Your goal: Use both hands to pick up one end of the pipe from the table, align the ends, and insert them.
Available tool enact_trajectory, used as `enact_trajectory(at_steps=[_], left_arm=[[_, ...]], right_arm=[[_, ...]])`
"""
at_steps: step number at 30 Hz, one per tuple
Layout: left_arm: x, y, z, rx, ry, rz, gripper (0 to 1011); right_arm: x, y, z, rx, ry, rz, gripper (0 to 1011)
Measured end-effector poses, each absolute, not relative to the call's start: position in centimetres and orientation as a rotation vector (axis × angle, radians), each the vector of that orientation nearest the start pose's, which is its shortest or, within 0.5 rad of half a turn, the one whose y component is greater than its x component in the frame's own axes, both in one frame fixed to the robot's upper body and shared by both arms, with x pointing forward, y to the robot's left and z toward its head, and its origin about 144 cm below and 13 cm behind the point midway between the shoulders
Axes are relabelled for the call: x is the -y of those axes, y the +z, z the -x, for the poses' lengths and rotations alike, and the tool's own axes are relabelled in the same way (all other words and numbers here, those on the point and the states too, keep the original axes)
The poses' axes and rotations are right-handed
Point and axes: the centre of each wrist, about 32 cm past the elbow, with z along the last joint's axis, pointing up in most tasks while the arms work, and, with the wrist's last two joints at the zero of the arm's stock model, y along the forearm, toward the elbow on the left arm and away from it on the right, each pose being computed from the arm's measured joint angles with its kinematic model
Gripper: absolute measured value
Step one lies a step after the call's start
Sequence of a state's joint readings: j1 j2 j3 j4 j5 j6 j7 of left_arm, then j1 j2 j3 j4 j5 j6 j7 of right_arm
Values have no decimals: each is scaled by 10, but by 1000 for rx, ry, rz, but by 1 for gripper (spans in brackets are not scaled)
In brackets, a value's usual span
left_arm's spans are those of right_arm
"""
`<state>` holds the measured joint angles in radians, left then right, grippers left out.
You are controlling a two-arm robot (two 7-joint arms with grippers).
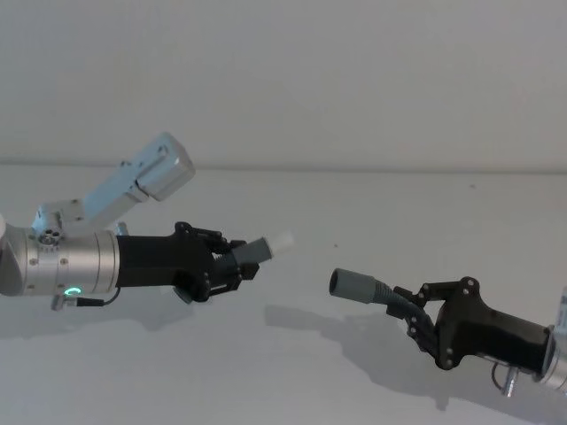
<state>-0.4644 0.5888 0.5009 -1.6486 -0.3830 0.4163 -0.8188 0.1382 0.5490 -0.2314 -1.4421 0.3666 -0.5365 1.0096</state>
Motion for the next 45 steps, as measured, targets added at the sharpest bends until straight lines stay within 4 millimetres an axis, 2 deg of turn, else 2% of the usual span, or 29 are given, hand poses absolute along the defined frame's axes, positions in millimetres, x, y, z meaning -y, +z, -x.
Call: enact_trajectory(at_steps=[20,45], left_arm=[[-250,1292,-535,-23,277,-458,371],[-246,1301,-537,-32,219,-487,371]], right_arm=[[325,1153,-487,645,-464,27,111],[329,1145,-494,792,-408,59,110]])
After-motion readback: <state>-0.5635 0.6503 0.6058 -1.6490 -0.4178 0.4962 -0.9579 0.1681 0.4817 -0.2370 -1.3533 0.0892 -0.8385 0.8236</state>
